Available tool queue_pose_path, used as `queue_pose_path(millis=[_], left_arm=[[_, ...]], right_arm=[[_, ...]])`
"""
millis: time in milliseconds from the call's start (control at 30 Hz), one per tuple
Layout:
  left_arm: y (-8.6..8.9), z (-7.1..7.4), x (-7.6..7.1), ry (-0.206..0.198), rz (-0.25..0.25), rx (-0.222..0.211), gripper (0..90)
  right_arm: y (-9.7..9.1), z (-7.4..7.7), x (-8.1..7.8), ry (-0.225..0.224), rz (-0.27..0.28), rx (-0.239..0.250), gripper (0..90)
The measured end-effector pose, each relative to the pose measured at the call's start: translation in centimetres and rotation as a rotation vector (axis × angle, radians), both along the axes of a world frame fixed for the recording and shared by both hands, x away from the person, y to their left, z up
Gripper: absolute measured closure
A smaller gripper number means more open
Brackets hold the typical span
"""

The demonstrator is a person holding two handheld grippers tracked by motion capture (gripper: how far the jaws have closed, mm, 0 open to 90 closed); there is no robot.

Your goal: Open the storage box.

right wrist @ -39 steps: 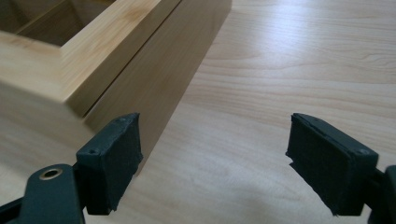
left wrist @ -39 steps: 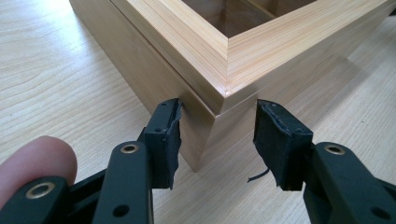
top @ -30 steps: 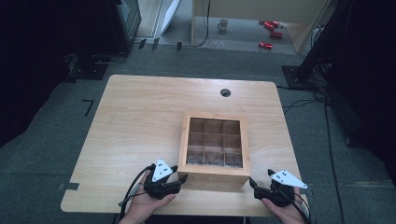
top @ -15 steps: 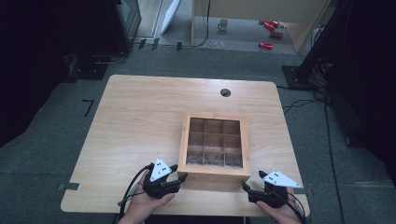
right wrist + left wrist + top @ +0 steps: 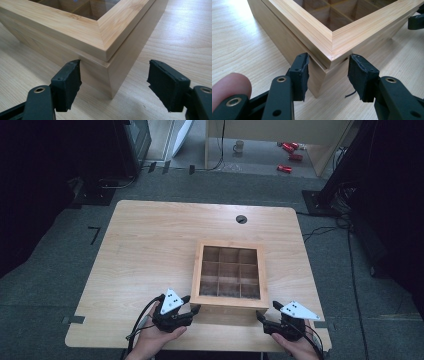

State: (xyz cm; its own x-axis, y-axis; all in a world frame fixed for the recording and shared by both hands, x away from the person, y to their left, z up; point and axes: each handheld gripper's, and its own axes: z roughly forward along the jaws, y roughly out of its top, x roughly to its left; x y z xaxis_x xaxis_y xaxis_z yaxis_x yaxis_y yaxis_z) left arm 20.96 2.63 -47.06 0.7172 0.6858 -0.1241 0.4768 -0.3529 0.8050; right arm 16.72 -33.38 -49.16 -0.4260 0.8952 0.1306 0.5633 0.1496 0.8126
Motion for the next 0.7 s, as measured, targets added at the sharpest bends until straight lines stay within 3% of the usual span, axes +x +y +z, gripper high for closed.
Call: queue_pose_path(millis=[200,367,700], left_arm=[[0.0,0.1,0.0,-0.003,-0.004,0.003,52.1],[0.0,0.3,0.1,-0.005,-0.008,-0.004,52.2],[0.3,0.2,-0.1,-0.021,0.009,-0.008,50.7]], right_arm=[[0.1,0.4,0.0,-0.012,0.003,0.035,27.8],[-0.1,0.9,0.0,-0.028,-0.026,0.071,29.8],[0.2,1.3,0.0,-0.033,-0.026,0.041,30.0]])
